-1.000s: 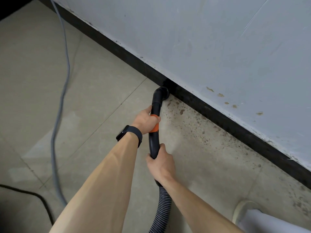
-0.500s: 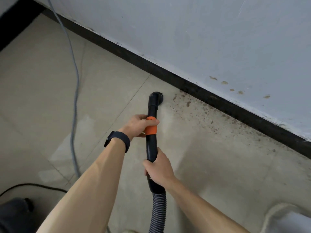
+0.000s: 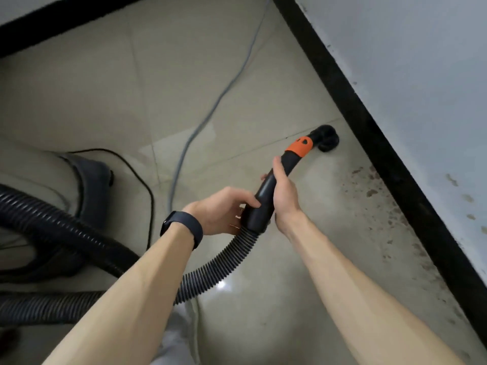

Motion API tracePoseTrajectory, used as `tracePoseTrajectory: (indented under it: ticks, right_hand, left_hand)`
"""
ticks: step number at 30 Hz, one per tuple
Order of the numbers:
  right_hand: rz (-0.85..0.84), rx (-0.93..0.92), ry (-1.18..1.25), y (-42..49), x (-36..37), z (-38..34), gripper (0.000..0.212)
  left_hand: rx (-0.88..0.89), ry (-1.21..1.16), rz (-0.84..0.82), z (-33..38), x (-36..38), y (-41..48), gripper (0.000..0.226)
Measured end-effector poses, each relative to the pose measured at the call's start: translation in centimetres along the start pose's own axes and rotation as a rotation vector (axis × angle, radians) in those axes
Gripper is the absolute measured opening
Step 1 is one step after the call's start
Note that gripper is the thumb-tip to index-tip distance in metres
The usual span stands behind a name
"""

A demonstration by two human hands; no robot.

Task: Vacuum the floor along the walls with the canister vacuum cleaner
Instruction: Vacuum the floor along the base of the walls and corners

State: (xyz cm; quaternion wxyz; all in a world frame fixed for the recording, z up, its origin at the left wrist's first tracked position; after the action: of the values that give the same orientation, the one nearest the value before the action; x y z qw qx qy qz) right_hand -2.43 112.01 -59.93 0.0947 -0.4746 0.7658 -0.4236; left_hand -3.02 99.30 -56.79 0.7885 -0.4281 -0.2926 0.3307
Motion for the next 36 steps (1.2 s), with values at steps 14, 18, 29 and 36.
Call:
tracePoseTrajectory:
  ticks: [14,18,29,36]
  right_hand:
    - [0.124,0.127,0.246,0.4,1.4,3.0,0.022]
    - [0.270,0.080,0.224,-1.4,-2.1,8.7,0.011]
    - [0.236,0.179,0.288,-6.7,-0.5,18.4,0.014]
    - [0.078,0.161,0.167,-5.3,3.6,16.3,0.016]
  left_hand:
    - [-0.242,1.169,0.178,-4.6,-2.3,-4.5,0.060]
    - [-0.149,1.134,0.155,-10.4,0.3,-1.8,0.039]
    - [-0.291,1.021,0.014,-20.0,-2.2,-2.4,0.032]
    - [-0.211,0.823,0.182,-20.1,-4.9,-5.0,0.023]
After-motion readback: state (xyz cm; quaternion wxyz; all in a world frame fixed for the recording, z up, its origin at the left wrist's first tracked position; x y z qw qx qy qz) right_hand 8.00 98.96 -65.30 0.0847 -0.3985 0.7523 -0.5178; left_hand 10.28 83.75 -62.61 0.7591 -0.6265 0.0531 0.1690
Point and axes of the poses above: each hand's wrist, its own y-axis towards the middle knuckle, its own x-axis out of the palm, z = x × y, the point moved 6 cm from there along y, towards the middle knuckle, and after that the axes turned 1 degree about -z, right-handed, at the moved point
